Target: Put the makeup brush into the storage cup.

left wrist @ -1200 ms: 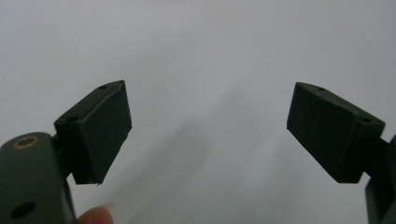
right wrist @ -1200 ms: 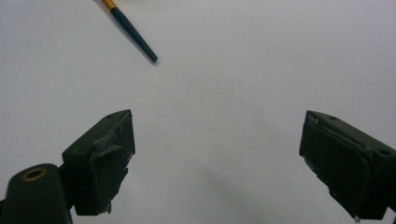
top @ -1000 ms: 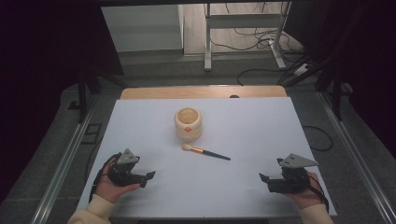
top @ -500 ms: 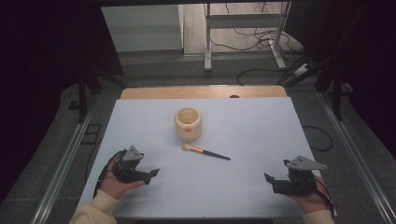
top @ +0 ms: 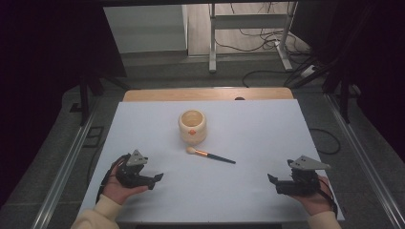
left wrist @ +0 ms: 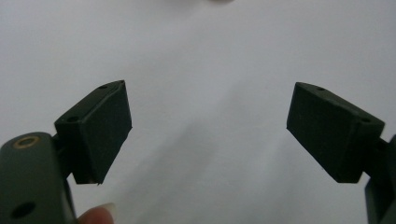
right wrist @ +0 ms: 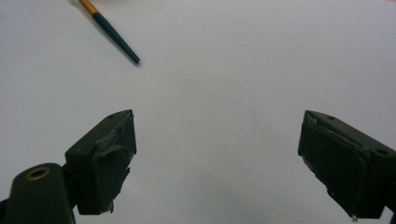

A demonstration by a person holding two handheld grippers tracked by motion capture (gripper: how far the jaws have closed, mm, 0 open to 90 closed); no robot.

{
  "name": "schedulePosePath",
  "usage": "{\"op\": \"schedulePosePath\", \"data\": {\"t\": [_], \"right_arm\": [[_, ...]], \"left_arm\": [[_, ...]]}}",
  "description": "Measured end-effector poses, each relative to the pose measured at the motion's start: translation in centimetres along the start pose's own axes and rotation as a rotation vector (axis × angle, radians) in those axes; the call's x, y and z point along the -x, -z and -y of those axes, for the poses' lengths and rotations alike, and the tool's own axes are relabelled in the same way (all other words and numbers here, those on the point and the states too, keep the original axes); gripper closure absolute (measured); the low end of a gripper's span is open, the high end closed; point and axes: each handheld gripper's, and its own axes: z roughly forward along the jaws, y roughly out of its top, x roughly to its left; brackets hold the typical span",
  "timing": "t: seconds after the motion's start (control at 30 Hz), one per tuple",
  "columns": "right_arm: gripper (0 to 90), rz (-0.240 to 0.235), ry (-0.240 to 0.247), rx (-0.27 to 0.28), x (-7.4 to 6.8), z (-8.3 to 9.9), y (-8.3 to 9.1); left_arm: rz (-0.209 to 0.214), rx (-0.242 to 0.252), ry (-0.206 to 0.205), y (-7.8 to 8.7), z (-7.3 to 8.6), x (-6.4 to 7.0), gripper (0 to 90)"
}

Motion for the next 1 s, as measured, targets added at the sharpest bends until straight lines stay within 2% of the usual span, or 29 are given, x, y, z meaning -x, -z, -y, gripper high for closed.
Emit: {"op": "schedulePosePath", "data": {"t": [0.1,0.37,0.57,0.7,1.0], "right_arm": [[11.5,-0.004,-0.001,-0.002,-0.1,-0.3,0.0],[11.3,-0.029,0.023,-0.028,-0.6,-1.2,-0.8],[11.0,-0.055,0.034,-0.037,-0.6,-2.5,-2.0],[10.6,-0.074,0.064,-0.052,-0.9,-3.2,-2.7],[10.2,-0.103,0.089,-0.049,-1.5,-4.9,-3.1]], "left_arm": [[0.0,-0.007,-0.002,-0.2,-0.1,0.2,14.8],[0.001,-0.026,-0.041,-0.7,-0.3,0.8,14.8],[-0.006,-0.032,-0.027,-0.6,0.1,0.7,14.8],[-0.014,-0.03,-0.023,-0.4,0.3,0.7,14.9],[-0.012,-0.035,-0.021,-0.4,0.7,0.6,15.1]]}}
